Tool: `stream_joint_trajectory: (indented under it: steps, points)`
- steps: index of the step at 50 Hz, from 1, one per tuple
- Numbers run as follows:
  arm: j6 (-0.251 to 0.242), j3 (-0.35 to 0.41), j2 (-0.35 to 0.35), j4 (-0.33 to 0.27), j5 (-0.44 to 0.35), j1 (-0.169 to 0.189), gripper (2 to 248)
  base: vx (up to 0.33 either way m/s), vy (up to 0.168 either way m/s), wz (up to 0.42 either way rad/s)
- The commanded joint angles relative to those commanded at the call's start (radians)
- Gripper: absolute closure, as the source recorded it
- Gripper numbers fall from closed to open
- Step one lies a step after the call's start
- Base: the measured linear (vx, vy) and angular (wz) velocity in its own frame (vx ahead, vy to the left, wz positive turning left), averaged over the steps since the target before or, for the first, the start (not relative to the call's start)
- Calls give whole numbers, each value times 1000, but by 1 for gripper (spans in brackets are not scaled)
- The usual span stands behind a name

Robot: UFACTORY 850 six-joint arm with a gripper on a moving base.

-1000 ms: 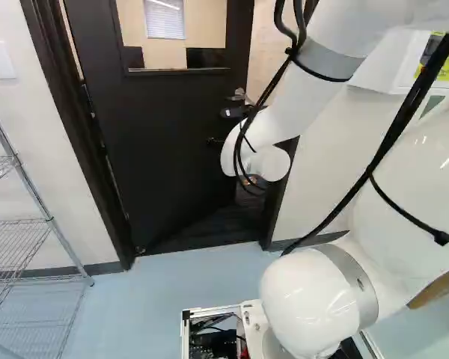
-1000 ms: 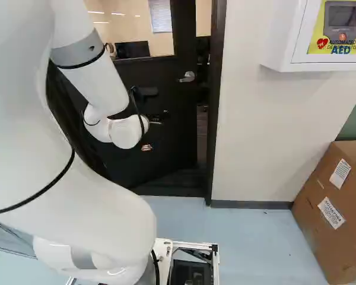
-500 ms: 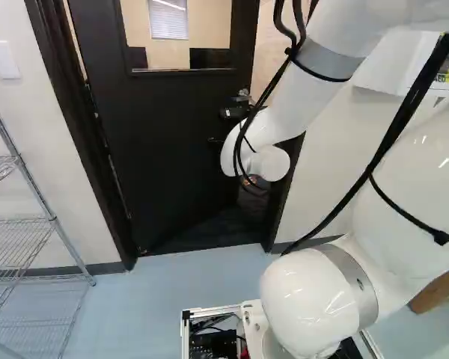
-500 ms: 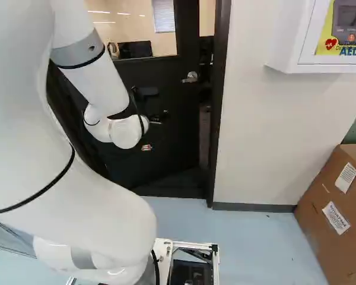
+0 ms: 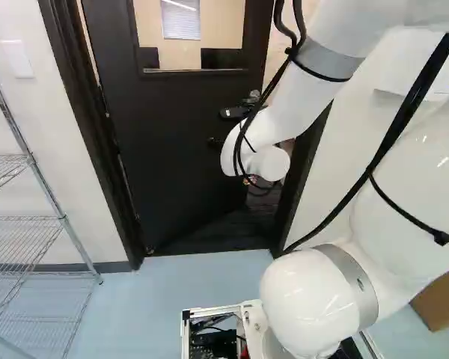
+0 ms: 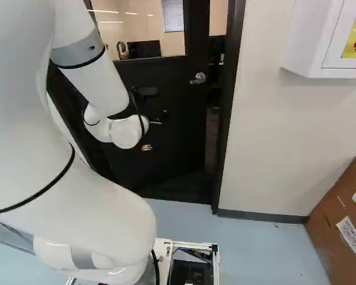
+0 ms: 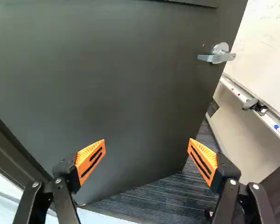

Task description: Open the door and move inside

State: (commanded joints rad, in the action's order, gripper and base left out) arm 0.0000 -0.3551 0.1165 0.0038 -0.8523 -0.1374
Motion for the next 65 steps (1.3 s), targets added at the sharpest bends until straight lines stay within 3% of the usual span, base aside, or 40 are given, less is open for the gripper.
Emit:
stream_joint_trajectory:
  steps: [65]
  points:
    - [0,0,0,0,0,0,3,90,2,-2]
